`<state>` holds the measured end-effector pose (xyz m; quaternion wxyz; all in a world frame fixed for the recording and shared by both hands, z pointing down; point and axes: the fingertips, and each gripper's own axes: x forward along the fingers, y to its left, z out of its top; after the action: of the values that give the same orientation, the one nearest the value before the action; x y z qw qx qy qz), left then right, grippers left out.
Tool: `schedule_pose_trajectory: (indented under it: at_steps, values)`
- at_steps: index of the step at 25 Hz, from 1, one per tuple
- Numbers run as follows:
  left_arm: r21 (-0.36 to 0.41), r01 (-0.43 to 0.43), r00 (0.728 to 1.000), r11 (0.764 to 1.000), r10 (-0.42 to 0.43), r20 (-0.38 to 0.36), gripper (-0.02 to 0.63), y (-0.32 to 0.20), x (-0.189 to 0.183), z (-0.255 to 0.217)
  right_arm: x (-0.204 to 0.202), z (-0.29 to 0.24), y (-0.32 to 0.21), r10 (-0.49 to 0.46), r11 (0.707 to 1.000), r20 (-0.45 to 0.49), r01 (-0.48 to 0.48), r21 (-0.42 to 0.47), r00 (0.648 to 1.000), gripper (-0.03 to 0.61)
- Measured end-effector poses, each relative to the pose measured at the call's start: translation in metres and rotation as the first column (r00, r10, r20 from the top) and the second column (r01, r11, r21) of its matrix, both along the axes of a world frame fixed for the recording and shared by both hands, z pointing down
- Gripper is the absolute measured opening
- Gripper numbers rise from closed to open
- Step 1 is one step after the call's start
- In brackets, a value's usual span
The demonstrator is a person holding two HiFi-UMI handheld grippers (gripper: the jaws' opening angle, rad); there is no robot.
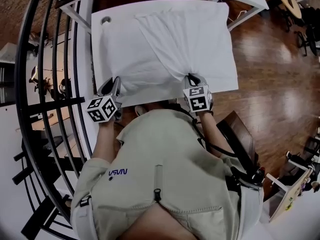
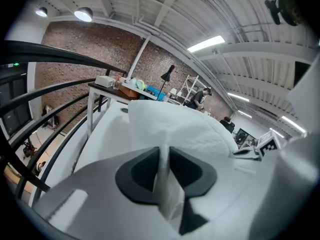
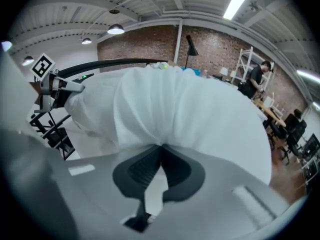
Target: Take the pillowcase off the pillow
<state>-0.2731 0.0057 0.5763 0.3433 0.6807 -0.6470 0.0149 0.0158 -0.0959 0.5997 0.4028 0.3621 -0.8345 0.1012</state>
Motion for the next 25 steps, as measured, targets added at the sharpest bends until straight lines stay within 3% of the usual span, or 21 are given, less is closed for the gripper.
schedule_pose_trajectory:
  at_steps: [3, 6, 10, 13, 16, 20, 23, 25]
  values:
    - [0.025, -0.016, 1.000, 1.000, 0.016, 0.025, 0.112, 0.003, 0.000, -0.013, -0.002, -0.012, 0.008, -0.057, 0.995, 0.044, 0.061, -0.075, 0.997, 0.031]
    - [0.080, -0.011, 0.994, 0.997, 0.002, 0.107, 0.123, 0.008, -0.006, -0.040, -0.011, -0.036, 0.025, -0.147, 0.980, 0.130, 0.162, -0.116, 0.981, 0.063]
    - [0.138, -0.104, 0.970, 0.985, 0.070, 0.231, 0.128, -0.019, -0.001, -0.074, -0.033, -0.078, 0.027, -0.223, 0.967, 0.240, 0.245, -0.066, 0.945, 0.063]
    - [0.141, -0.162, 0.954, 0.977, 0.118, 0.275, 0.200, -0.063, -0.001, -0.084, -0.055, -0.108, 0.014, -0.248, 0.966, 0.316, 0.258, 0.008, 0.916, 0.063]
    - [0.105, -0.186, 0.940, 0.977, 0.146, 0.308, 0.227, -0.113, -0.006, -0.083, -0.072, -0.124, -0.004, -0.266, 0.964, 0.335, 0.258, 0.067, 0.904, 0.063]
    - [-0.010, -0.208, 0.904, 0.978, 0.196, 0.380, 0.243, -0.166, -0.014, -0.058, -0.082, -0.127, -0.015, -0.265, 0.964, 0.337, 0.247, 0.097, 0.903, 0.063]
    - [-0.116, -0.206, 0.914, 0.972, 0.233, 0.333, 0.264, -0.178, -0.016, -0.026, -0.091, -0.127, -0.019, -0.274, 0.962, 0.338, 0.252, 0.107, 0.900, 0.063]
    - [-0.161, -0.233, 0.910, 0.959, 0.273, 0.311, 0.225, -0.173, -0.007, -0.011, -0.097, -0.129, -0.026, -0.291, 0.957, 0.327, 0.265, 0.121, 0.899, 0.063]
